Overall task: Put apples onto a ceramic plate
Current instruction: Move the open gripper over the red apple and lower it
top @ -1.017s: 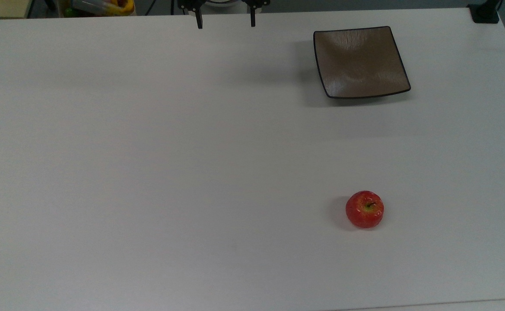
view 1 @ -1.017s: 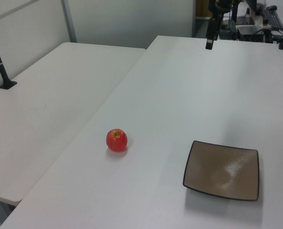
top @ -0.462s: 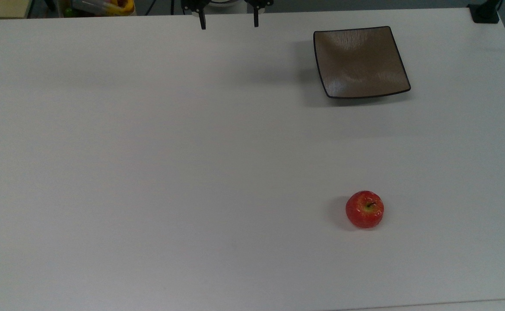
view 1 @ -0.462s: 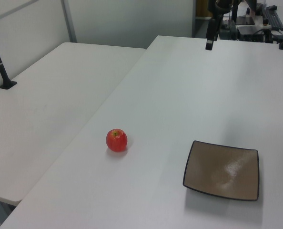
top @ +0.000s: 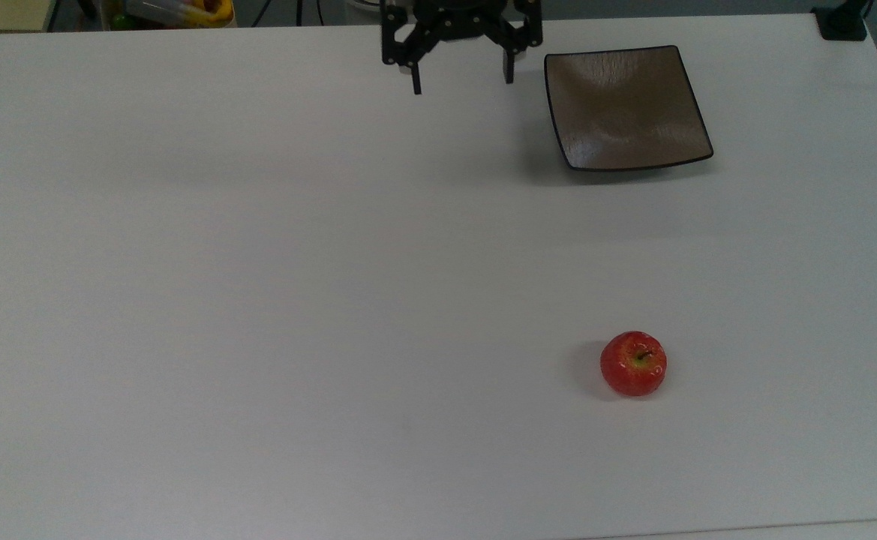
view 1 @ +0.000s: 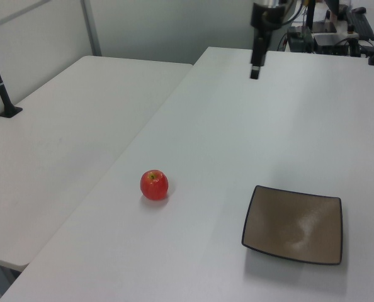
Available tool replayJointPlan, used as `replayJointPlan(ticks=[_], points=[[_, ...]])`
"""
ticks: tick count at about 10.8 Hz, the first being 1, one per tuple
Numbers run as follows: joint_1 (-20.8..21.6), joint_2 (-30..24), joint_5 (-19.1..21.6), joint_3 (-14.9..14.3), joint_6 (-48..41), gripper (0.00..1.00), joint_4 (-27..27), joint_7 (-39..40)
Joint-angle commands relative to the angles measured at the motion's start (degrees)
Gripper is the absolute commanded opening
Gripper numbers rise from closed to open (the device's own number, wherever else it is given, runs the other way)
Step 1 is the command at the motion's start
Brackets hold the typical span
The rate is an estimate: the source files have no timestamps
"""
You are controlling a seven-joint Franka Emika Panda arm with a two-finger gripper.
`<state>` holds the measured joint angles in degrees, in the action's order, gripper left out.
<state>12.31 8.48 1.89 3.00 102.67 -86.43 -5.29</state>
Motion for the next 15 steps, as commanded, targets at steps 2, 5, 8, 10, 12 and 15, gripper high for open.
replayJointPlan(ticks=[2, 5, 8, 10, 12, 15], points=[[5.5, 13.8, 0.1, -1.0, 7.7, 1.0, 16.4, -6.8], [7.7, 18.6, 0.0, -0.7, 24.1, 1.0, 16.3, -11.4], [10.7, 25.5, -5.2, -1.1, 34.5, 1.0, 16.3, -13.6], [12.0, 30.0, -11.3, -1.2, 39.8, 1.0, 16.3, -18.9], [12.4, 34.9, -13.6, -1.3, 44.7, 1.0, 17.5, -22.0], [13.4, 39.7, -15.5, -1.9, 48.7, 1.0, 20.4, -23.4]])
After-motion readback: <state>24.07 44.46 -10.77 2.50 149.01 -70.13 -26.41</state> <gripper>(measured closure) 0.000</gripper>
